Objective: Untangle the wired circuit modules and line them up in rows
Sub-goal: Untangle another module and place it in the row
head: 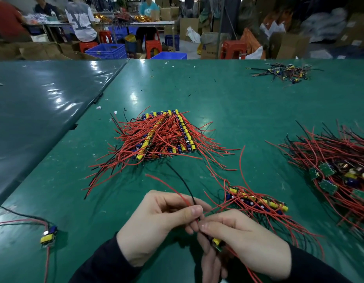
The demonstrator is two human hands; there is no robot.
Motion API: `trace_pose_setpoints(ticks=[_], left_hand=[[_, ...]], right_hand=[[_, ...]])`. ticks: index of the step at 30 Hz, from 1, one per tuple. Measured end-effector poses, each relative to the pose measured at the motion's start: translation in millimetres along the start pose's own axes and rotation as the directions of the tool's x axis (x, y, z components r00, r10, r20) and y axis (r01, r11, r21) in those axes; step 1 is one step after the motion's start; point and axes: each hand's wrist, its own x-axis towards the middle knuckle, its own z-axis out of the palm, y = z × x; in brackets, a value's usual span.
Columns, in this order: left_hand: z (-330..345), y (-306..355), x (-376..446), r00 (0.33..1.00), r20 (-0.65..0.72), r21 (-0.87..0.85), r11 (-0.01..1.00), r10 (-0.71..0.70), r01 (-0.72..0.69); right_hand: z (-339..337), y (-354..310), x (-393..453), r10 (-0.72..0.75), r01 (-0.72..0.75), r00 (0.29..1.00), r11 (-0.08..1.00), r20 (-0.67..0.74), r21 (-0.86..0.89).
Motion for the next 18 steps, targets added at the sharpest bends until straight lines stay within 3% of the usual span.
trace_pose_setpoints(ticks=[4,12,18], left_hand=[[-0.9,2.9,-1.2,0.999,-0.007,-0.055,0.997,-0.046,0.046],[4.7,6.7,-0.2,0.96,-0.142,-0.408,0.898,-0.239,0.163],[2.5,5.5,2.8,0.958,-0.112,-0.468,0.864,-0.262,0.182]], right_hand=[[-1.7,-2.4,-0.6,0.007,-0.009,0.999,0.999,0.044,0.051],[-4.5,-7.2,-2.3,0.0,-0.014,0.996,0.989,0.094,0.148],[-5.6,-5.1,-4.3,-0.067,0.067,0.998,0.998,0.006,-0.017]])
